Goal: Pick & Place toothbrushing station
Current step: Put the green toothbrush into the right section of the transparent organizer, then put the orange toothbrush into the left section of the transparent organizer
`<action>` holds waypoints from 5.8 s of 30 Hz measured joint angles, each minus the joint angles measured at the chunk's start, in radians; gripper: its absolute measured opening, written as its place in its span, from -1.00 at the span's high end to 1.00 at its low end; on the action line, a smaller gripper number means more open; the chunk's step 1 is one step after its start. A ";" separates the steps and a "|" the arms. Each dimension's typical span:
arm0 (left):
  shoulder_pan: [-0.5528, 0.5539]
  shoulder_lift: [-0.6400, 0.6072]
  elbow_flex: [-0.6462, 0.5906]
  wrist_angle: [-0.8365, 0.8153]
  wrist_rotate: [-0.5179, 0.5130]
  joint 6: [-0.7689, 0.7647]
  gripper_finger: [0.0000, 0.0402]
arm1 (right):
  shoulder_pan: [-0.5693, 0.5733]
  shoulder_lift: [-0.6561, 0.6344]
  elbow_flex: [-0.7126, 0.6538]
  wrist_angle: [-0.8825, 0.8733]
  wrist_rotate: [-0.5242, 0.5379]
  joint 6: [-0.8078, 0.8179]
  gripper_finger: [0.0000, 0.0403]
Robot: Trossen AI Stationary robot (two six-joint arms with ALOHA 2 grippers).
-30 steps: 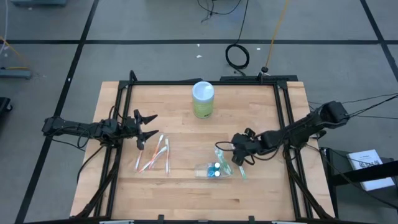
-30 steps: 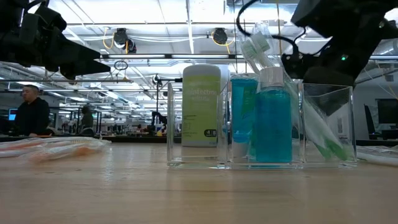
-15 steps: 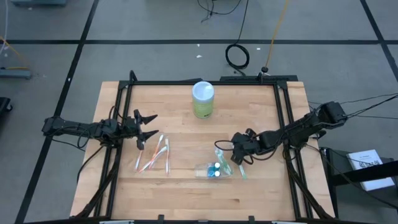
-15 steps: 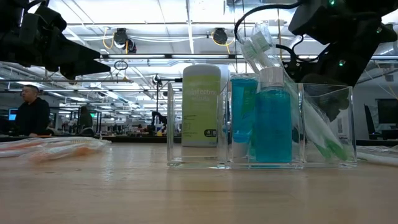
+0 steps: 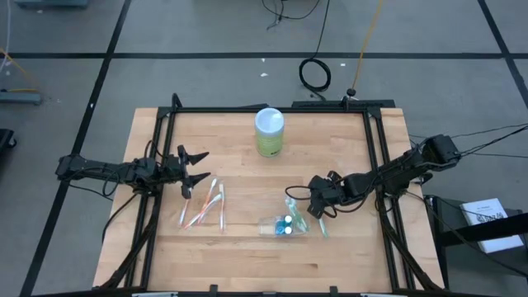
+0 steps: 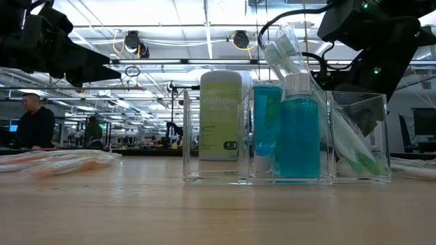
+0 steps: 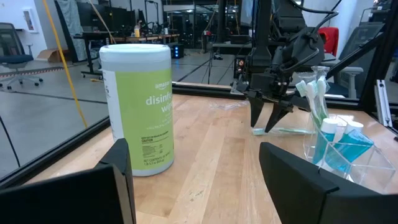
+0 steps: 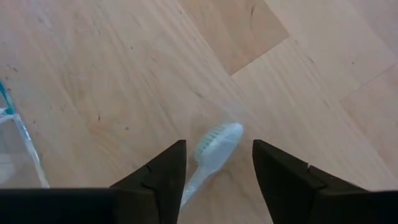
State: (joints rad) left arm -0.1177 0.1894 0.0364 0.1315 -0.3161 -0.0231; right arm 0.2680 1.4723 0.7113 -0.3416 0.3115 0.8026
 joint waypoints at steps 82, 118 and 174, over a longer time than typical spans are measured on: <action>0.000 0.000 0.000 0.000 0.000 0.000 -0.12 | 0.376 -0.407 0.000 0.777 0.262 -0.992 1.00; 0.000 0.000 0.000 0.000 0.000 0.000 -0.12 | 0.373 -0.319 -0.380 1.126 0.316 -0.709 1.00; 0.000 0.000 0.000 0.000 0.000 0.000 -0.12 | 0.274 -0.535 -0.430 1.482 -0.221 -0.834 0.30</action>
State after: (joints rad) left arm -0.1176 0.1894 0.0364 0.1318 -0.3161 -0.0231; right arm 0.5416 0.9373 0.2813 1.1400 0.0907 -0.0319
